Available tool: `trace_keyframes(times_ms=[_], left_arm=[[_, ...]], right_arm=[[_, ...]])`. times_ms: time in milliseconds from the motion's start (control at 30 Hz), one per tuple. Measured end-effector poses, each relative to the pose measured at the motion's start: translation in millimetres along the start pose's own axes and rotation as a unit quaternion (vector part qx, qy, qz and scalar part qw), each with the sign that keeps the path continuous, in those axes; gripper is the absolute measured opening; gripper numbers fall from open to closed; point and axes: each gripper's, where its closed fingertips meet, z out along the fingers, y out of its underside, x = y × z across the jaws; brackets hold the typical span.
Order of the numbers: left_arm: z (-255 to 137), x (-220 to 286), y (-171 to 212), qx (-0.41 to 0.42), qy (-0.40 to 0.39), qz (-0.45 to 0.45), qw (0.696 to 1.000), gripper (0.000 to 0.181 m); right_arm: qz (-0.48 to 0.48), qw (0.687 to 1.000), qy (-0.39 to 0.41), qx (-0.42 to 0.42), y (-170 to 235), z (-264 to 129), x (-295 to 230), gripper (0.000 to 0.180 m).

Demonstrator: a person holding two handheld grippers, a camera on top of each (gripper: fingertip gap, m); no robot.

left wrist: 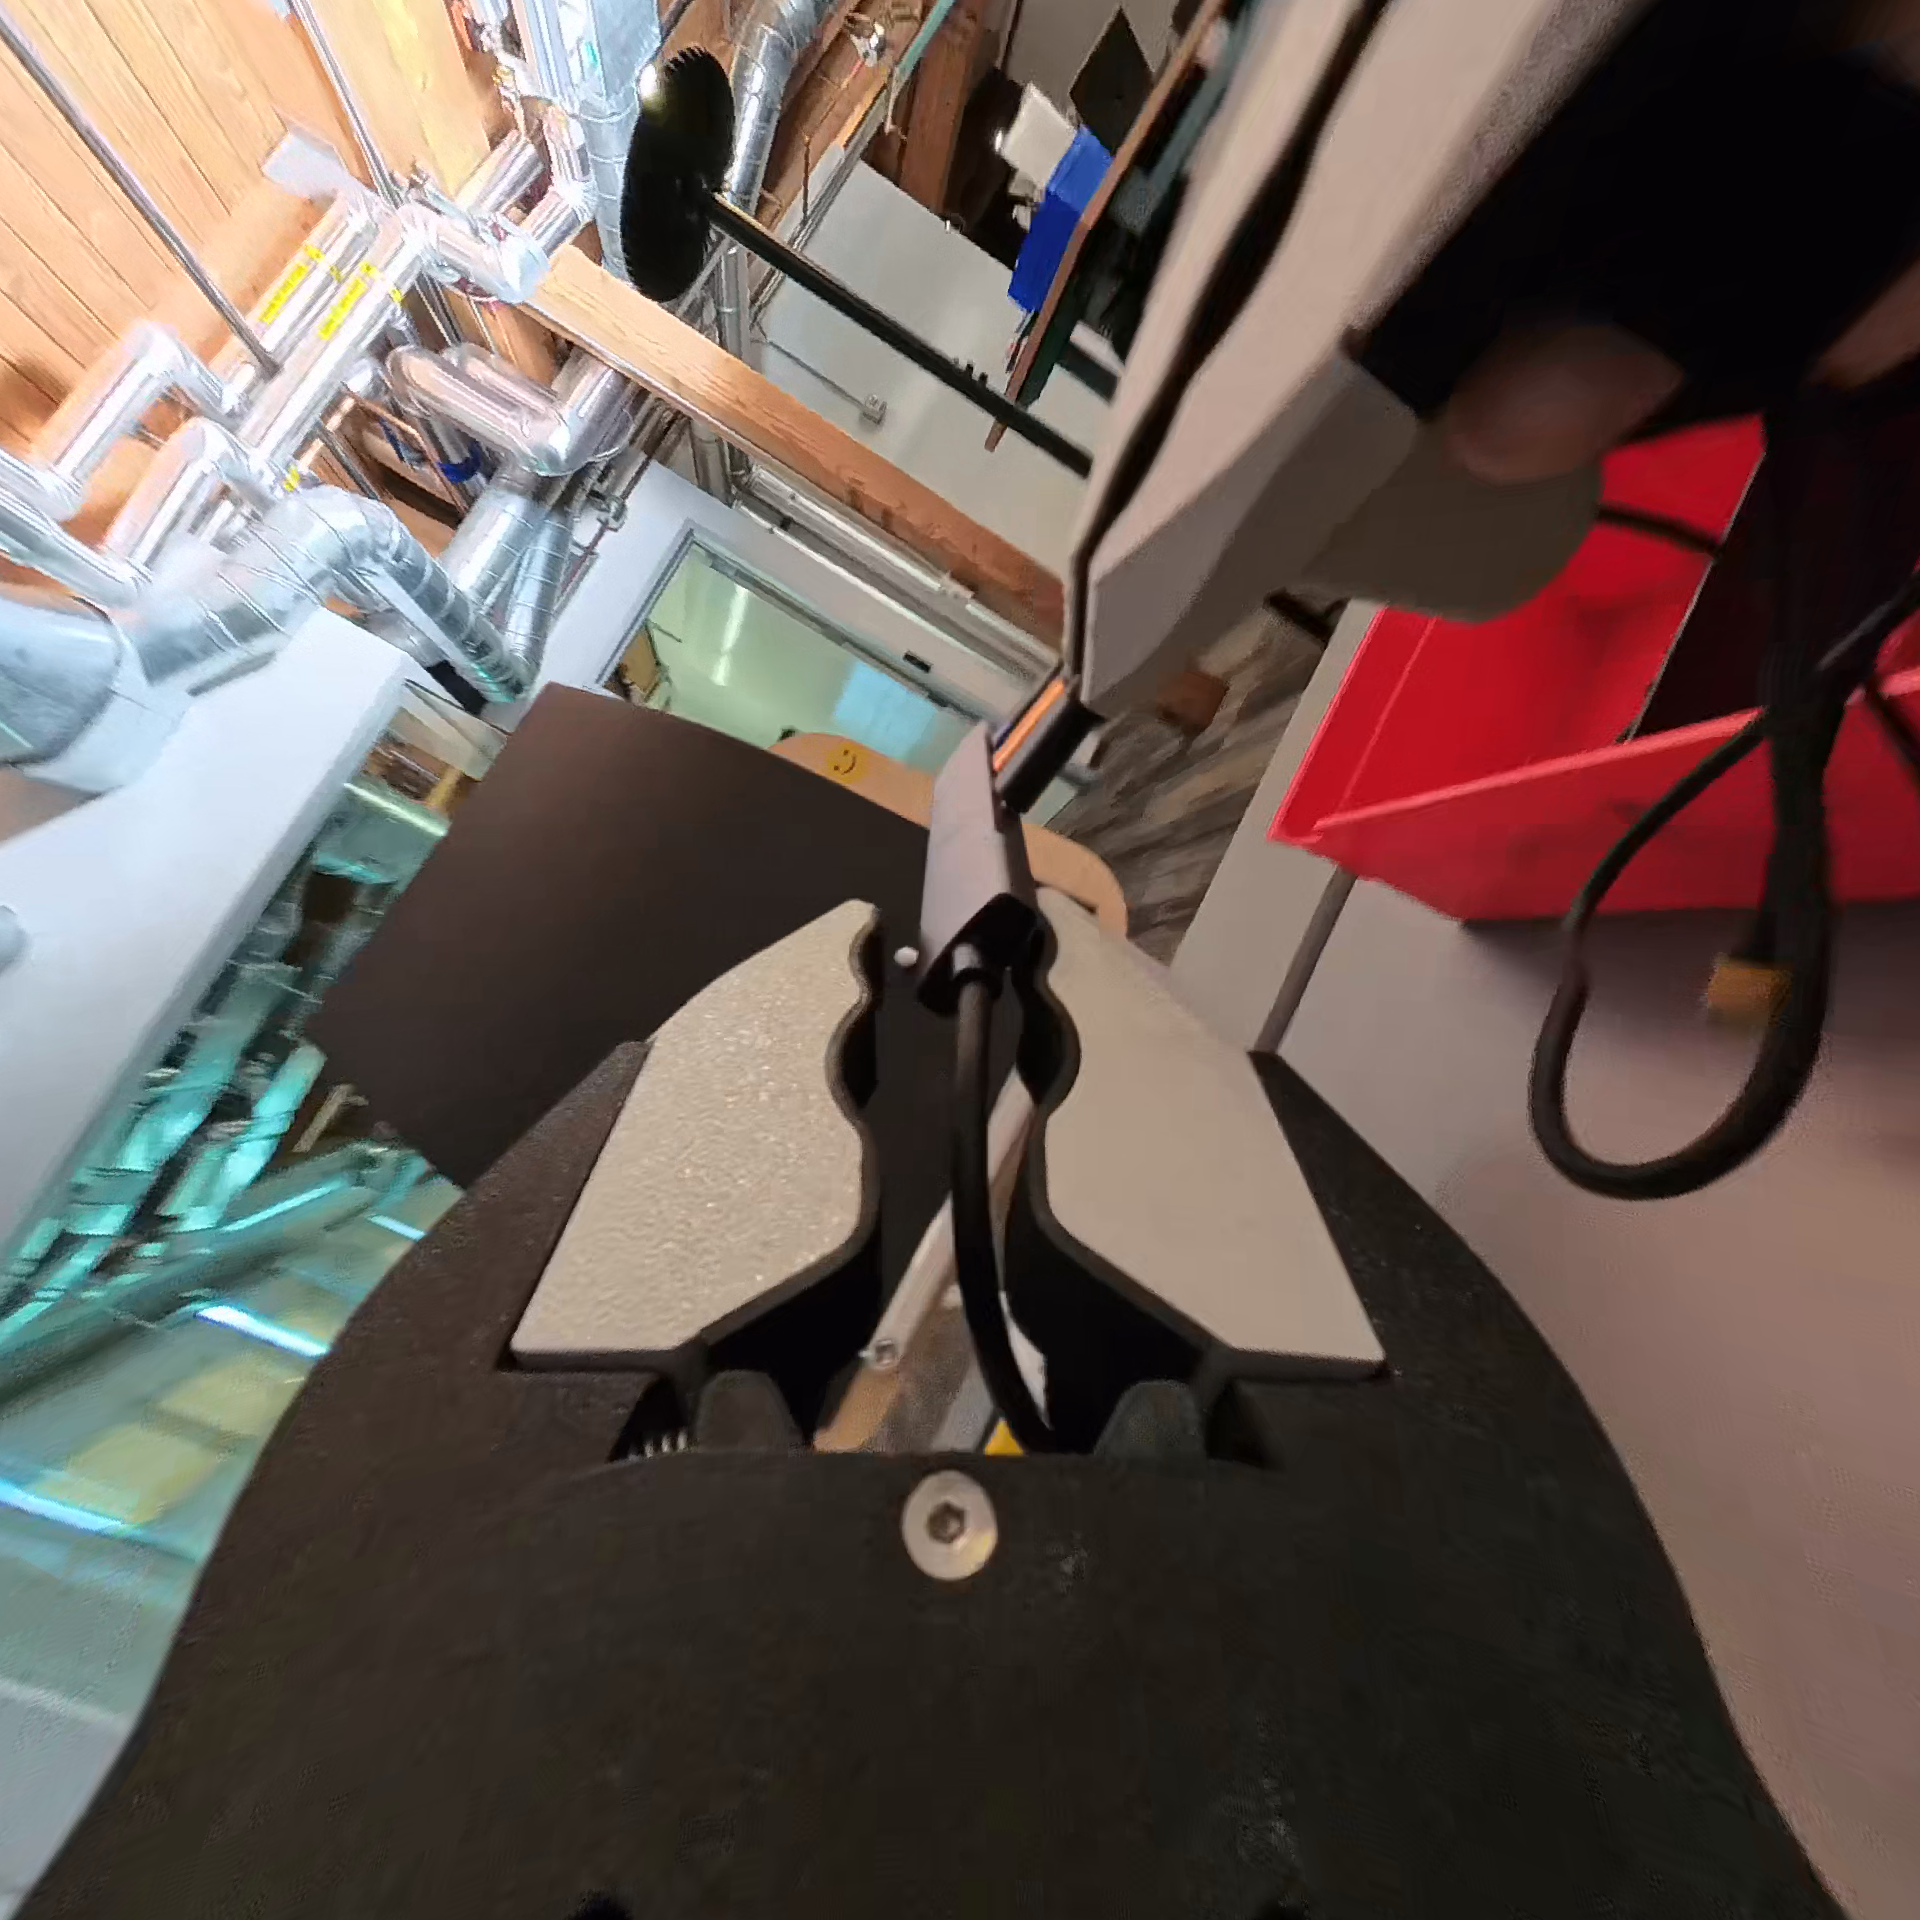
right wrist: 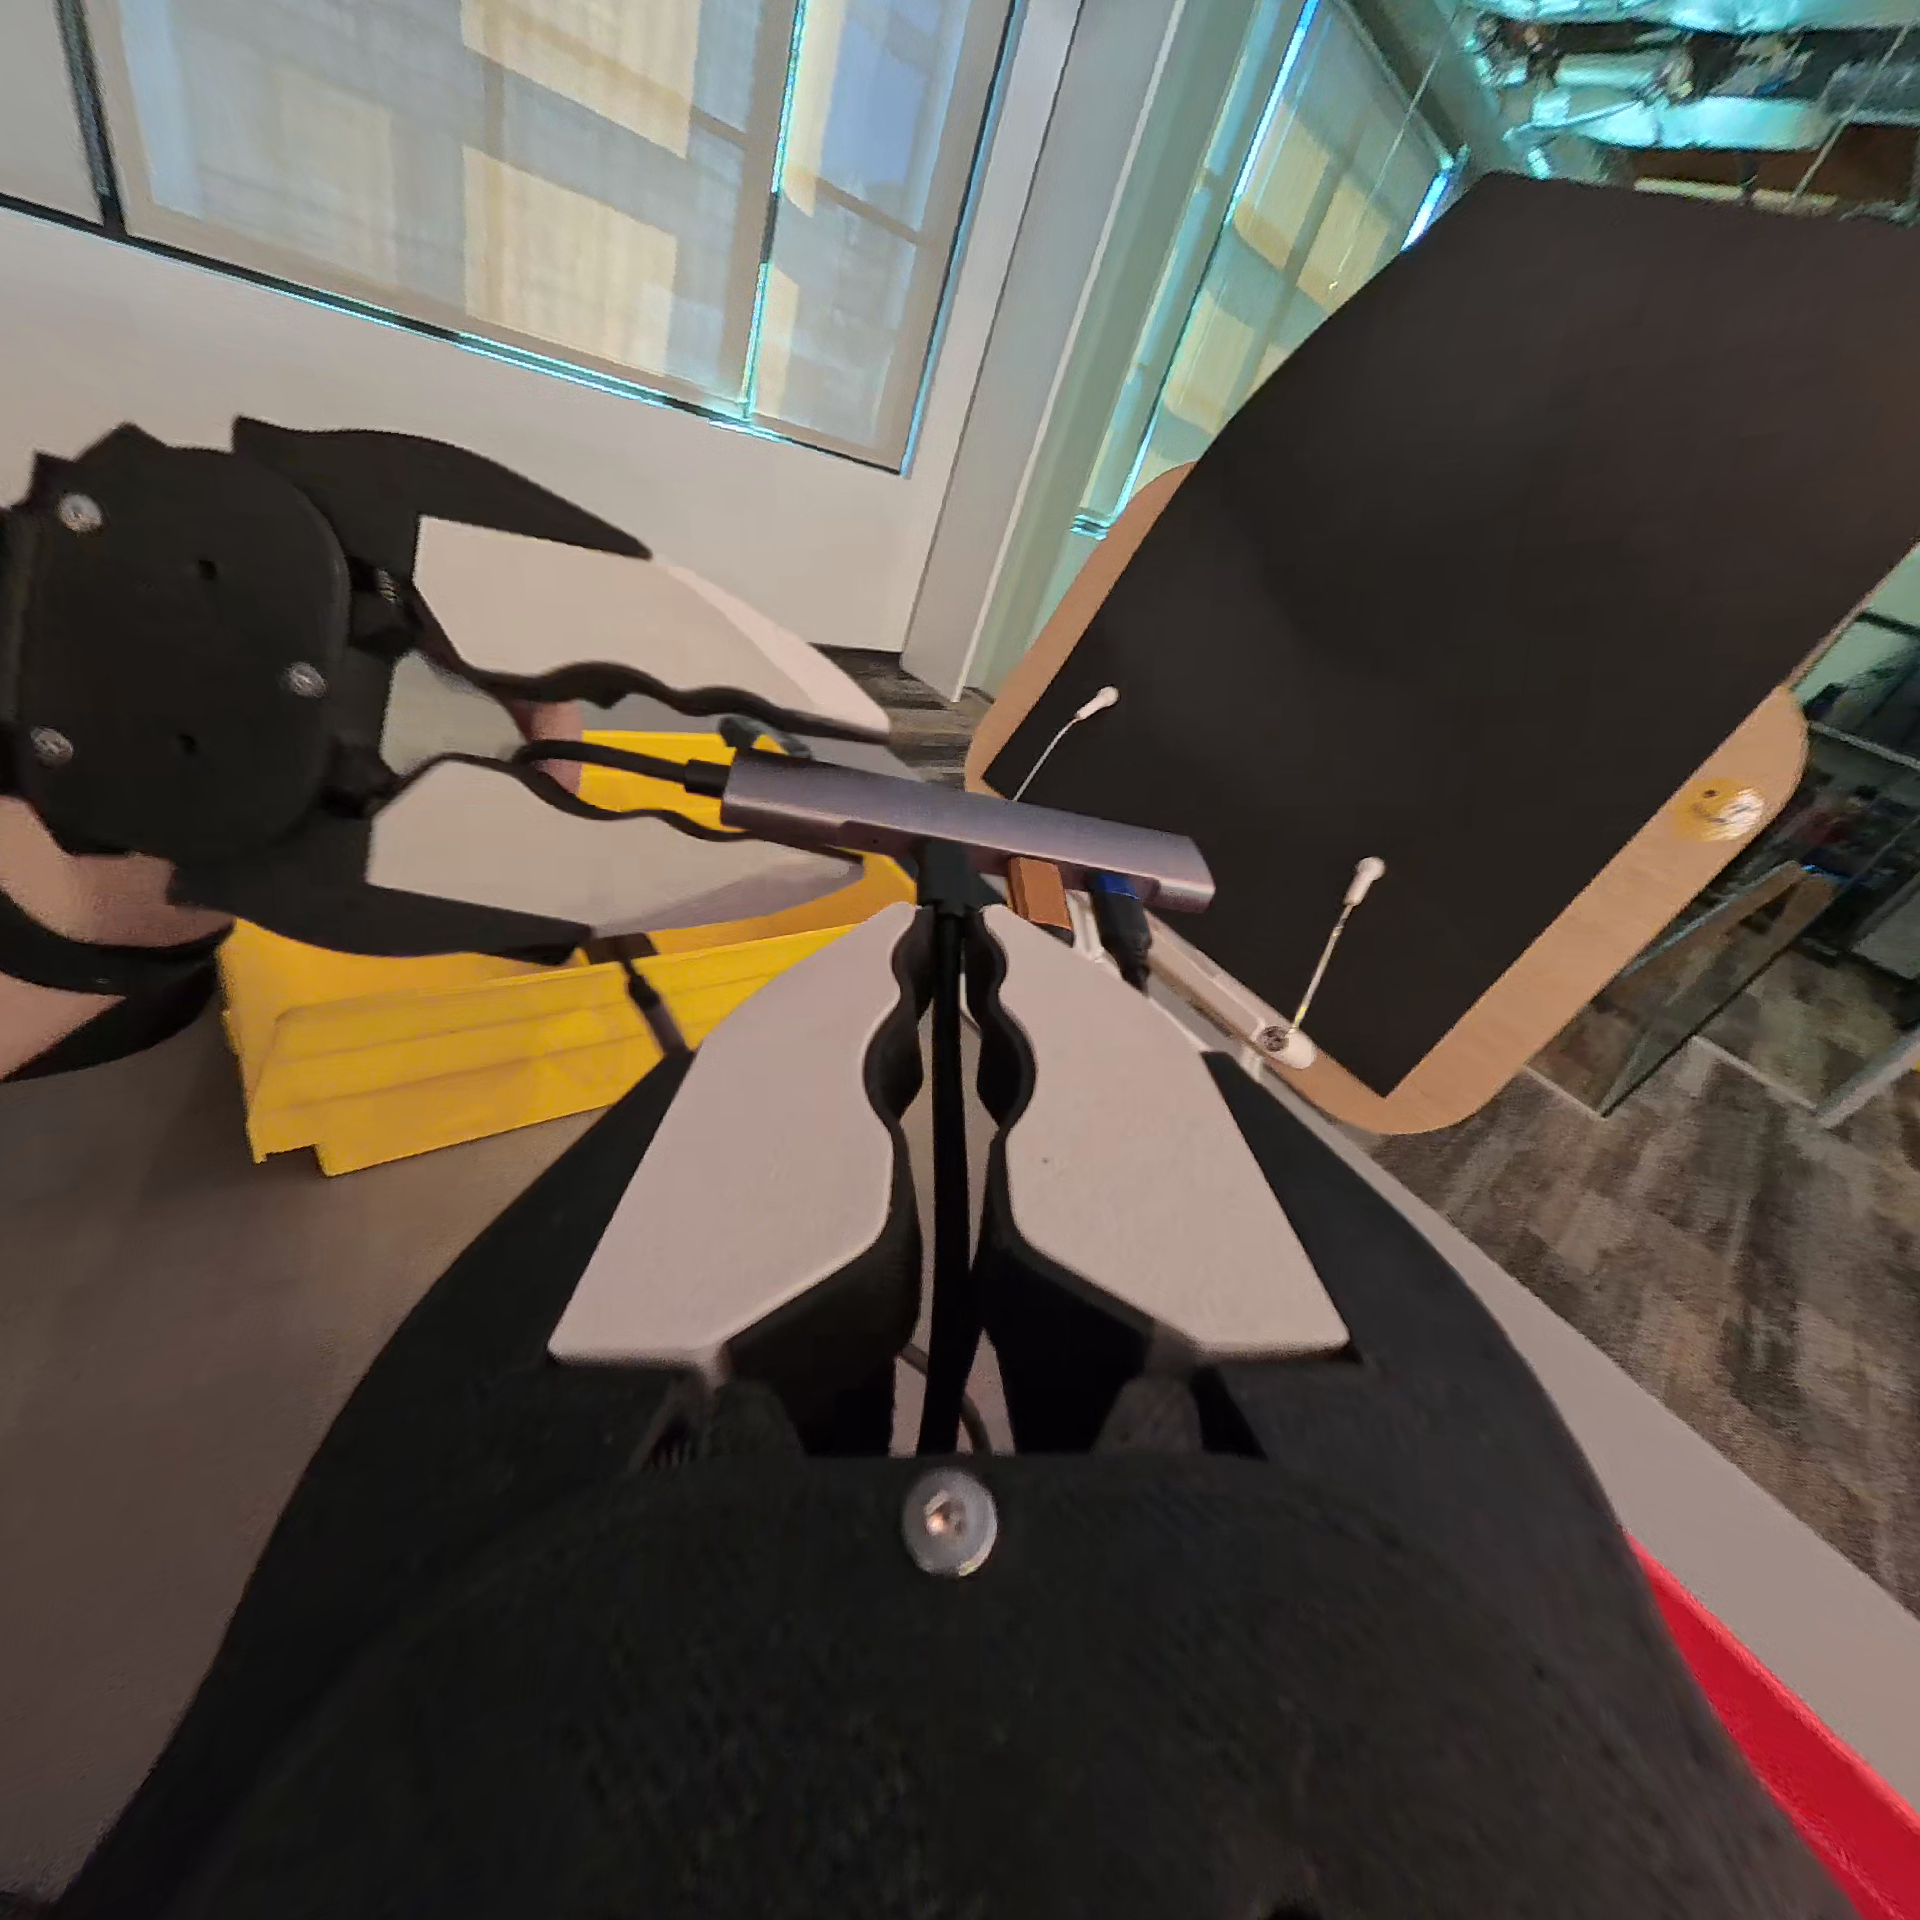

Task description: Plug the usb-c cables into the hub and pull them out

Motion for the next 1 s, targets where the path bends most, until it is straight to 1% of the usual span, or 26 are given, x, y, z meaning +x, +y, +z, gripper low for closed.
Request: trace_keyframes(times_ms=[67, 133, 200, 267, 333, 467, 533, 700, 867, 933, 1000], left_arm=[[-3.0, 0.2, -5.1, 0.020, 0.036, -0.072, 0.997, 0.027], [-6.2, -1.9, -11.5, 0.041, 0.077, -0.168, 0.982, 0.038], [-7.0, -6.4, -14.6, 0.053, 0.096, -0.249, 0.962, 0.046], [-3.6, -7.7, -13.6, 0.049, 0.097, -0.302, 0.947, 0.048], [0.5, -8.3, -13.2, 0.050, 0.081, -0.319, 0.943, 0.045], [6.4, -5.5, -13.8, 0.056, 0.051, -0.314, 0.946, 0.025], [10.3, -4.8, -11.1, 0.049, 0.043, -0.317, 0.946, 0.024], [13.2, -8.9, -15.5, 0.067, 0.028, -0.339, 0.938, 0.024], [14.1, -17.4, -27.9, 0.069, -0.015, -0.333, 0.940, 0.024], [18.0, -21.0, -33.8, 0.073, -0.028, -0.361, 0.929, 0.025], [25.7, -20.3, -37.3, 0.072, -0.024, -0.400, 0.913, 0.026]], right_arm=[[-0.011, 1.000, 0.020, 0.010, -2.8, -1.7, 4.7, 0.006], [-0.031, 0.999, 0.042, 0.016, -5.0, -3.6, 8.5, 0.006], [-0.050, 0.996, 0.064, 0.025, -8.0, -5.0, 10.5, 0.006], [-0.072, 0.993, 0.084, 0.033, -11.5, -5.9, 9.7, 0.006], [-0.091, 0.990, 0.098, 0.040, -13.8, -6.1, 7.0, 0.006], [-0.106, 0.988, 0.104, 0.051, -13.7, -3.8, 1.6, 0.006], [-0.115, 0.986, 0.108, 0.050, -12.0, -1.5, -1.3, 0.006], [-0.149, 0.978, 0.132, 0.063, -16.7, -4.6, 2.1, 0.006], [-0.157, 0.971, 0.153, 0.099, -28.5, -14.1, 6.3, 0.006], [-0.163, 0.966, 0.168, 0.107, -31.9, -18.4, 11.9, 0.006], [-0.161, 0.965, 0.178, 0.107, -31.4, -21.8, 19.9, 0.006]])
